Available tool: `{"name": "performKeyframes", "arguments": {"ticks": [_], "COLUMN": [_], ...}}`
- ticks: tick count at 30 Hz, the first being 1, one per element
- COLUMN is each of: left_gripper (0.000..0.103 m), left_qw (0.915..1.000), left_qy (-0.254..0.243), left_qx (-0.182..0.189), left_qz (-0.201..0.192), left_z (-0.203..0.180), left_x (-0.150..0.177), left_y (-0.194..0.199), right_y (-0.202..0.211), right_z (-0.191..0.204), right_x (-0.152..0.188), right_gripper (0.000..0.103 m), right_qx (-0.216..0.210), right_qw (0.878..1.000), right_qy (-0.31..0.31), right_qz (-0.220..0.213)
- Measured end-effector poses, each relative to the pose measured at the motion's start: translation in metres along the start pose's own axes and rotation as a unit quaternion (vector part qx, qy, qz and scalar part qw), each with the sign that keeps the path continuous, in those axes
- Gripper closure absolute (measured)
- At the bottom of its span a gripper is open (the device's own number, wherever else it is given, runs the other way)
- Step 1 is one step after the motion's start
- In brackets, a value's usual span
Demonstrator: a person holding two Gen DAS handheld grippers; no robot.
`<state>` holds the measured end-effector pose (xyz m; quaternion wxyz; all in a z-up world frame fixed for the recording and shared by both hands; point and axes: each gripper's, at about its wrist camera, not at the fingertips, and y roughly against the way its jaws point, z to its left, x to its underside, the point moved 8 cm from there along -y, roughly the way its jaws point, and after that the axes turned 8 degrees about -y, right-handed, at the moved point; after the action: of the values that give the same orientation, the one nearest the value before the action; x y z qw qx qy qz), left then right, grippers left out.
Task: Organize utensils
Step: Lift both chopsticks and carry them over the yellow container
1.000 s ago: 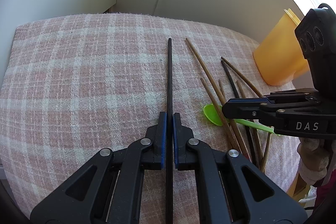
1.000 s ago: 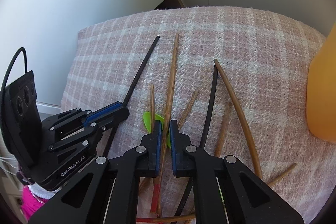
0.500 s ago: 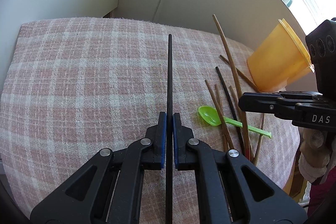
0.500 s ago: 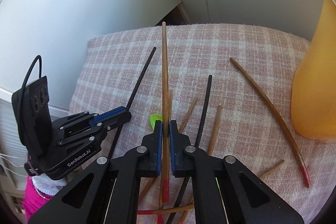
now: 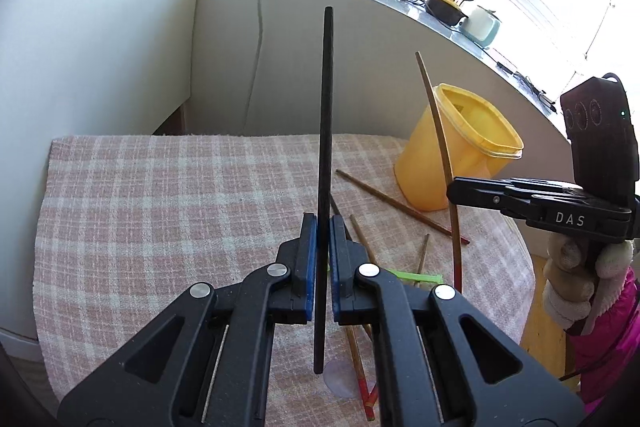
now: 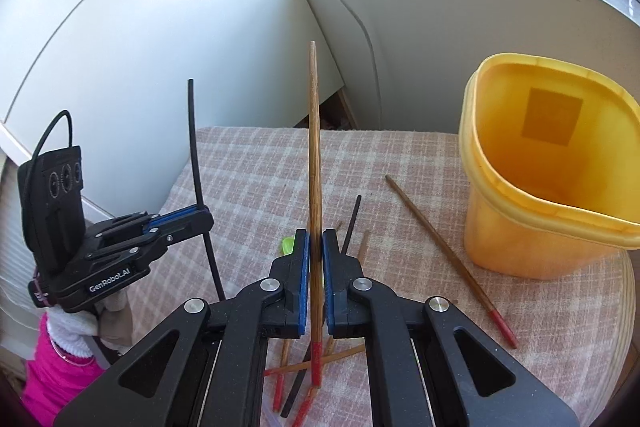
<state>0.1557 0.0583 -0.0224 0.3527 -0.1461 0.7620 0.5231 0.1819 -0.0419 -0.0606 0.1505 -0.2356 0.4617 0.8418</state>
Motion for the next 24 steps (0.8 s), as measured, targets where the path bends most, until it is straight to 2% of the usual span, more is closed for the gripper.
{"name": "performKeyframes", "arguments": {"ticks": [6,14,19,24], "left_gripper": [0.1,0.1,0.1,0.1], "left_qw": [0.999,0.9961,0.9933,0.9905], "left_qy": [-0.02,-0.026,-0.033,-0.046], "left_qx": [0.014,0.045,0.061,0.068], "left_qz": [-0.037,-0.071,-0.093,-0.109], "left_z": [-0.029,-0.064,-0.088,-0.11], "left_x": [-0.025,-0.07,-0.099,-0.126], "left_y": [0.016,0.017,0.015,0.008], "right_y": [0.036,0.088,0.109,0.123], "right_z": [-0.013,-0.034,-0.046,-0.062], "right_x": [-0.006,-0.024,-0.038,-0.057], "right_gripper": [0.098,0.098,0.098,0.098], "right_qx": [0.011,0.025,0.036,0.065], "right_qw": [0.999,0.993,0.988,0.98], "right_qy": [0.009,0.012,0.001,-0.002], "right_qz": [-0.052,-0.119,-0.152,-0.187]}}
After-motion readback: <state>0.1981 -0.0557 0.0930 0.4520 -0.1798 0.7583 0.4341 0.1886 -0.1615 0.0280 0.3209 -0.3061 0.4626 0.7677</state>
